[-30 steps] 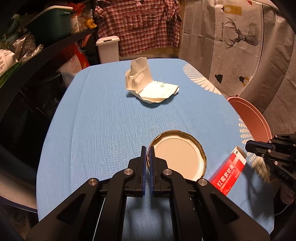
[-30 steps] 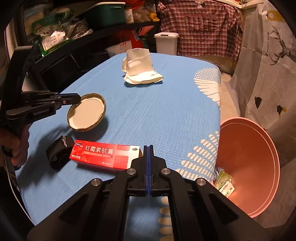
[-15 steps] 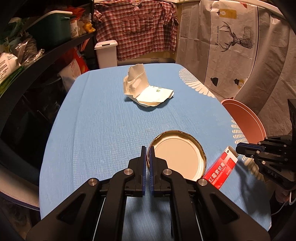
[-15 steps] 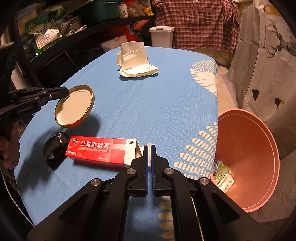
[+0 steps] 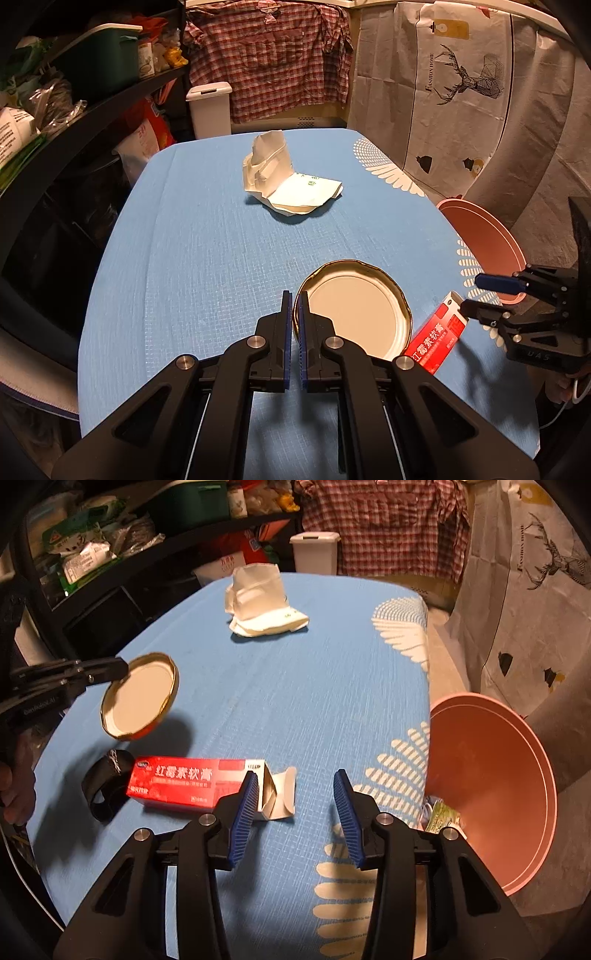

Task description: Collect trash

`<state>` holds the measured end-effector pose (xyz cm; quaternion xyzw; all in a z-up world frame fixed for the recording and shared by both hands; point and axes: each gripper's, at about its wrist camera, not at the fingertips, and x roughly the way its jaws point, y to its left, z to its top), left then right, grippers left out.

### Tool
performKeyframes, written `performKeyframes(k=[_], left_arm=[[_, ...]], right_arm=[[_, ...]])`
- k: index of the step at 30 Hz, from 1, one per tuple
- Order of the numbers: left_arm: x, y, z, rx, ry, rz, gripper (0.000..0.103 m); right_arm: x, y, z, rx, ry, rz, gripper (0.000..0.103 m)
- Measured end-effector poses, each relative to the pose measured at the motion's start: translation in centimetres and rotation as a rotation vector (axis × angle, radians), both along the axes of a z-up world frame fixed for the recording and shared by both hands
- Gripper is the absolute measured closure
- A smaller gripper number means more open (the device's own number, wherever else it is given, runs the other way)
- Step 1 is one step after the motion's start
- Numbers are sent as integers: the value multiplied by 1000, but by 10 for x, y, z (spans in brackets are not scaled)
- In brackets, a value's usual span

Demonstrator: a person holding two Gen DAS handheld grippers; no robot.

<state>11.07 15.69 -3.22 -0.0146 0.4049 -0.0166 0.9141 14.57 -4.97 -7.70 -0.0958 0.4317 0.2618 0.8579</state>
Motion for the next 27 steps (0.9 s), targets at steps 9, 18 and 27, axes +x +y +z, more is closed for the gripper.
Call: performKeyframes(k=[9,18,27], left_arm=[[1,-1,0,0,0,0,100],[0,-3,1,-1,-3,-2,100],[-1,-4,3,-3,-5,-3,100]], right_arm=[[2,-6,4,43,15,-8,73],[4,-6,-1,26,31,-13,80],[2,2,-11,-11,65,23,99]])
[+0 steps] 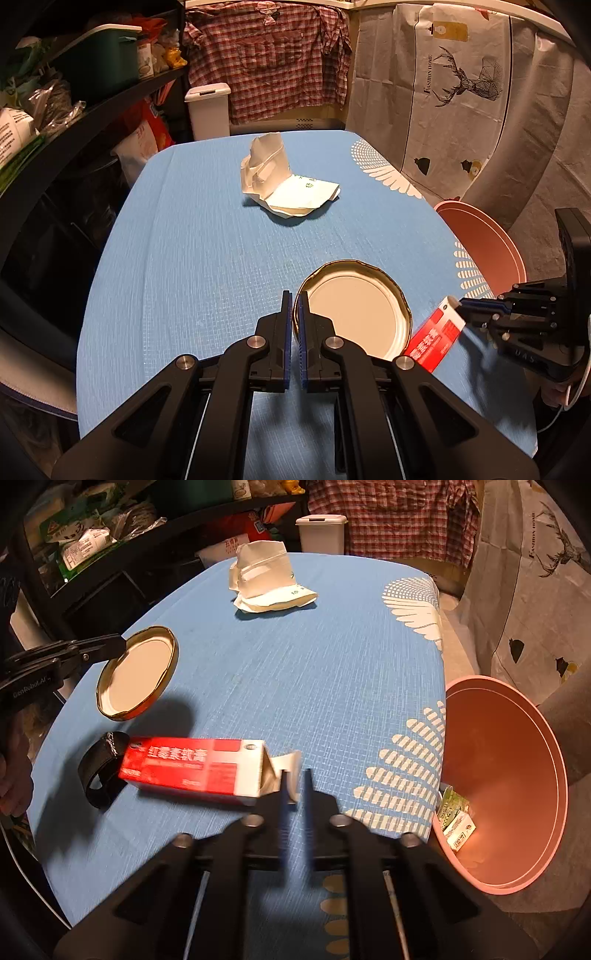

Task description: Collect trash

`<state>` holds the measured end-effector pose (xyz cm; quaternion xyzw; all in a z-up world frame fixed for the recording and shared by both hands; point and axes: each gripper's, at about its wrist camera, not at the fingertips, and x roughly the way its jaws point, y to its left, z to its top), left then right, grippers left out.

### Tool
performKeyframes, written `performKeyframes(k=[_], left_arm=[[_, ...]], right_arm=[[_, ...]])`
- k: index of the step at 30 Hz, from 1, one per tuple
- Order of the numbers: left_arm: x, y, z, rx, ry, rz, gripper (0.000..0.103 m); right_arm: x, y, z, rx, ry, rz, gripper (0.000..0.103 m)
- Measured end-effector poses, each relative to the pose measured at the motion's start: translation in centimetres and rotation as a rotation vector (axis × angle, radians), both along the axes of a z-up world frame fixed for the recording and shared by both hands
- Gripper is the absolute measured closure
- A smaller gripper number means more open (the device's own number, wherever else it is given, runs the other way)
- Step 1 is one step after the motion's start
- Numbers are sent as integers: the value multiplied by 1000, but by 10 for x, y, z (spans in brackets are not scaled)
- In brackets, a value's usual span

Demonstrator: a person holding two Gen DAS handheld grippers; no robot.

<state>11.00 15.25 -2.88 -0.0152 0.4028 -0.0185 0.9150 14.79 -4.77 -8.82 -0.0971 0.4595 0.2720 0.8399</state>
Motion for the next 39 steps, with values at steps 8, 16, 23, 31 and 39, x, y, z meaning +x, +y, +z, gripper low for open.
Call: performKeyframes(k=[8,16,23,31,39], left_arm=[[0,2,3,1,-11,1,100],[0,-4,10,4,-30,-6,100],[-1,-14,17,2,-48,-14,100],[-1,-27,27,-9,-74,-29,100],[4,-47,37,-24,-96,-54,100]], right_arm=[[-7,-10,20,40,-73,-14,101],[-11,-36,47,100,-156,-77,102],[-15,-56,66,127,-211,-134,102],[-21,-79,85,158,-259,-194,102],[-21,-102,108,154,-313,-249,102]])
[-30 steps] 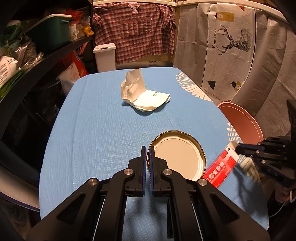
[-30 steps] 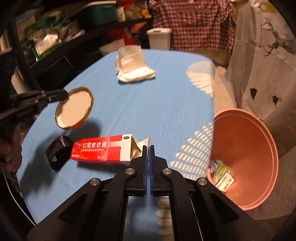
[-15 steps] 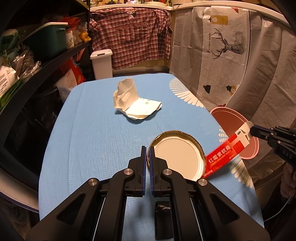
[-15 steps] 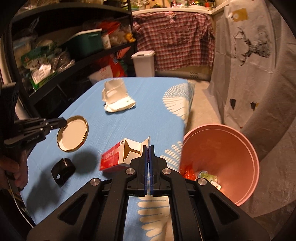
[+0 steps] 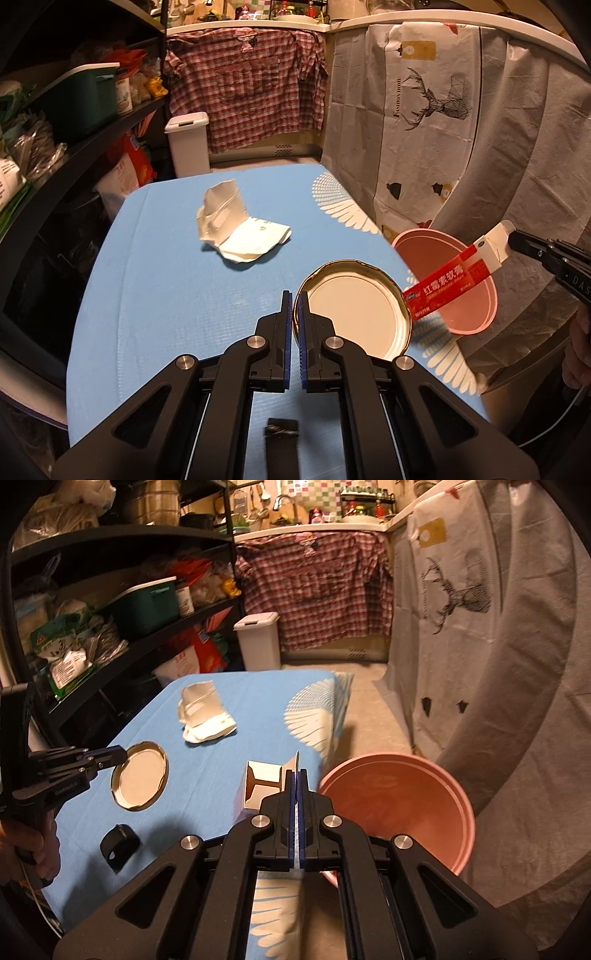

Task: Collect trash
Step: 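Carry the lid in the left tool and box in the right tool over the bin, then open both tools to drop the lid and ointment box into the bin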

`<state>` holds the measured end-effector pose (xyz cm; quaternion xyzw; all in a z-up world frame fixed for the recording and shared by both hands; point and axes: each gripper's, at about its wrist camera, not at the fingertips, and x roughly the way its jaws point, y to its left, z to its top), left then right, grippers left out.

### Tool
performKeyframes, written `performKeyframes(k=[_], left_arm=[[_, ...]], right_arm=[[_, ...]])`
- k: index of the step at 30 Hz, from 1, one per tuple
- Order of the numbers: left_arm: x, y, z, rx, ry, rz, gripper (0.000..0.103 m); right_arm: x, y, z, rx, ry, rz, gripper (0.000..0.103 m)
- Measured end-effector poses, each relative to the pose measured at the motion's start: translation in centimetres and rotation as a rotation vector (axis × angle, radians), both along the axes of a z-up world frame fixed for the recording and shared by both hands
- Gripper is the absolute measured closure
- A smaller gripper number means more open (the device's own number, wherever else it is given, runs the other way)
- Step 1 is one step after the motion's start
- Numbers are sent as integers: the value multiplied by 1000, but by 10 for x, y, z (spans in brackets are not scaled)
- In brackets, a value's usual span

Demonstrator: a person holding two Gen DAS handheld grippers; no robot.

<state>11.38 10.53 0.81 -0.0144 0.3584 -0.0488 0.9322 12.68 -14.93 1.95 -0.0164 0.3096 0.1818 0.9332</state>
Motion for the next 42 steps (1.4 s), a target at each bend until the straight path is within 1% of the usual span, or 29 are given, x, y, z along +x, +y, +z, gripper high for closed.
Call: performKeyframes(k=[9,14,18,23,30,33,37,42], left_arm=[[15,-30,8,-31,-18,-36,100],[26,-53,9,-47,-23,-63,100],[37,-74,7,-53,-19,-89,100],[51,-98,2,-58,-8,-110,100],[71,-129,-10,-47,19,-135,100],[79,-142,-16,-37,30,-145,100],[88,-157,-23,-12,42,-162,100],[97,-173,-30,-19,66,-198,99]], right_arm=[[5,-32,22,-14,-45,-69,102],[8,-52,25,-28,-59,-111,102],[12,-67,22,-33,-67,-158,102],[19,-91,11,-17,-58,-240,102],[27,-108,0,-31,-54,-318,102],[30,-111,-5,-31,-41,-325,102],[35,-112,-11,-54,-36,-327,102],[40,-113,-17,-53,-24,-324,101]])
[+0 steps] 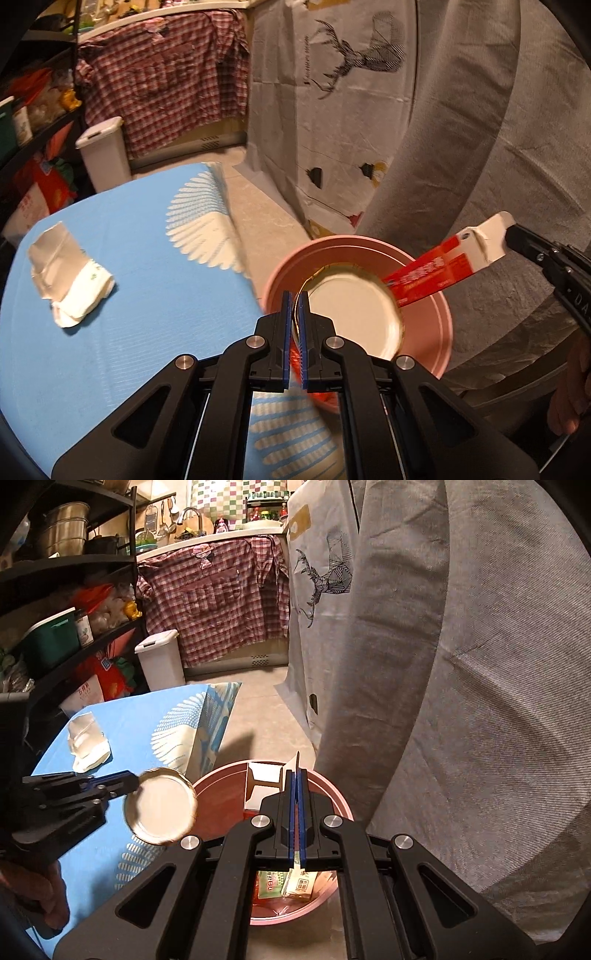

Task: Collect trash
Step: 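Open both tools to drop the lid and ointment box into the bin, then move the open right tool back over the crumpled white paper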

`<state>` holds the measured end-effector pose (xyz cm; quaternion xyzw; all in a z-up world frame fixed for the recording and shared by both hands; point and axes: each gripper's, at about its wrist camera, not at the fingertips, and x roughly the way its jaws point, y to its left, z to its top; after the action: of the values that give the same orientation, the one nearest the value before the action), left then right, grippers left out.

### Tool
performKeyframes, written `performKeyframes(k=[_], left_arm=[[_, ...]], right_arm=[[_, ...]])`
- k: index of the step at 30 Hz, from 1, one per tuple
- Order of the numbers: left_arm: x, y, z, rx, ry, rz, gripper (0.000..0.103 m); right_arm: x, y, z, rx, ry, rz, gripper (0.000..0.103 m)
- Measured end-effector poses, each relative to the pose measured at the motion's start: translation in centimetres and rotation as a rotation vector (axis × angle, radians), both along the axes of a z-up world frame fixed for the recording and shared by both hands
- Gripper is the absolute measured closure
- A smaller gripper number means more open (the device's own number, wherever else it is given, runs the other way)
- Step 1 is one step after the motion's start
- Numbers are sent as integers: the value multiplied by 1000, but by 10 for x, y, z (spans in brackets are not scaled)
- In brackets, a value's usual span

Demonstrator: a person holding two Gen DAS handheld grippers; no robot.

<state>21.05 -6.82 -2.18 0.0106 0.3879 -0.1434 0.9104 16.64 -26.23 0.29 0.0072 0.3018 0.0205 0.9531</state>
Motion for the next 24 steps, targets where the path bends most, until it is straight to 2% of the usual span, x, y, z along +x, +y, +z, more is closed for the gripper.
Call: performKeyframes(k=[3,6,7,11,19,24], left_arm=[[1,-8,2,-17,-12,-21,98],[3,-13,2,-36,-15,-34,85],[3,-13,2,-37,-18,-32,85],[3,-9,3,-44,-14,-26,86],[-8,13,20,-51,-42,0,86],[-28,42,35,-46,-73,25,86]], right_arm=[[2,4,-3,-19,11,8,97],[7,6,-7,-28,34,22,95],[7,6,-7,-31,36,22,93],[5,5,-7,-25,27,25,69],[2,11,-6,-21,21,48,68],[-8,21,2,-5,-7,80,68]])
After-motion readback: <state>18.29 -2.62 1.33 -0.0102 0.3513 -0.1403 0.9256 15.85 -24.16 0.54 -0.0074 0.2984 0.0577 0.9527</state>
